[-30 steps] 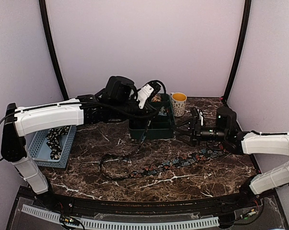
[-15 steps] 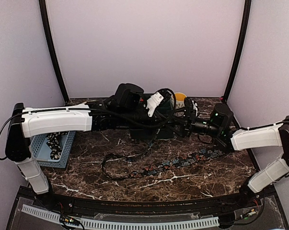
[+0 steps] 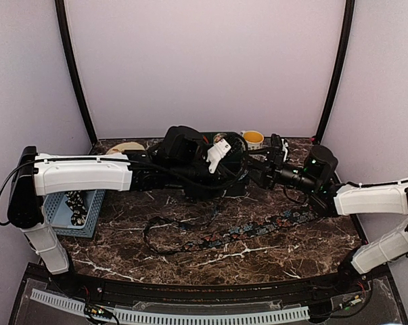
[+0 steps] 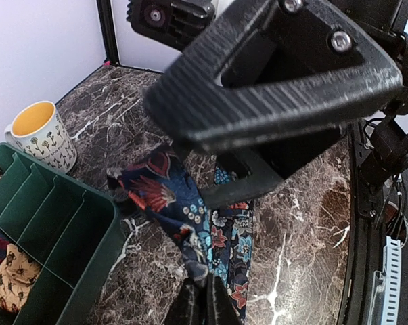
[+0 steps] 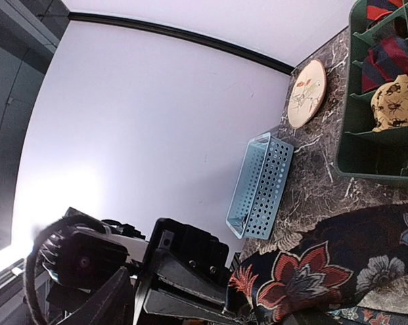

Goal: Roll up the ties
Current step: Pass from the left arm to the right, then adjust the tie at the center of the board.

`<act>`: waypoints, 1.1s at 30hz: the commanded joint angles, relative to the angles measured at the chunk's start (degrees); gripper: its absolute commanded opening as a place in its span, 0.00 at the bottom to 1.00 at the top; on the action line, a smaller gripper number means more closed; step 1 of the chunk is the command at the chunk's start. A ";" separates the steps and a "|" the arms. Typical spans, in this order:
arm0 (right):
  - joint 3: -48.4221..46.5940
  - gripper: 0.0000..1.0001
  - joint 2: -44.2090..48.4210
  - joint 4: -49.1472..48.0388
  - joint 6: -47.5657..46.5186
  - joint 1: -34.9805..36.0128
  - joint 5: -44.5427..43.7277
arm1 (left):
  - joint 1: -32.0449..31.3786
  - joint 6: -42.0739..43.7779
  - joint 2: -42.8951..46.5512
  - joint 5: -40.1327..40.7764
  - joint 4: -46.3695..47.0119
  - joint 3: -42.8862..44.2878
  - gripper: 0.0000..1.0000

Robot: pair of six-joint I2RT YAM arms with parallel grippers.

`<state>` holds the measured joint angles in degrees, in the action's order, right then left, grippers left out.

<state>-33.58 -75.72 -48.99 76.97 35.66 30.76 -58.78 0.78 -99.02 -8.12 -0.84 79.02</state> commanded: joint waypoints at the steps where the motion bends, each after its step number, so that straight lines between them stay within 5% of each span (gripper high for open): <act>1: 0.84 0.62 2.64 2.18 -2.62 -1.08 -3.65 | -0.37 -0.25 4.14 -2.41 1.85 -2.61 0.00; 8: 0.74 0.50 1.96 2.18 -3.63 -1.28 -4.05 | -0.38 0.24 4.01 -7.30 1.51 -2.93 0.00; 14: 0.51 0.00 5.03 9.21 -7.29 -2.43 -6.92 | -0.41 1.70 3.82 -7.78 -1.30 -2.73 0.00; 16: 0.51 0.00 7.60 13.94 -9.08 -3.12 -9.28 | -0.37 2.52 4.27 -6.83 -3.52 -2.60 0.14; 20: 0.63 0.00 11.82 24.38 -12.33 -4.90 -12.37 | 1.59 3.91 6.36 -2.95 -10.53 -4.35 0.76; 26: 2.61 0.00 16.24 33.04 -15.48 -6.65 -13.11 | 12.48 3.97 8.63 2.39 -24.81 -11.91 0.68; 33: 4.41 0.00 18.85 35.41 -16.66 -9.03 -12.83 | 13.61 4.90 2.51 11.50 -37.56 -14.75 0.70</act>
<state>-29.78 -57.84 -15.16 62.33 27.70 18.35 -43.97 4.51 -93.38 -1.63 -28.08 65.36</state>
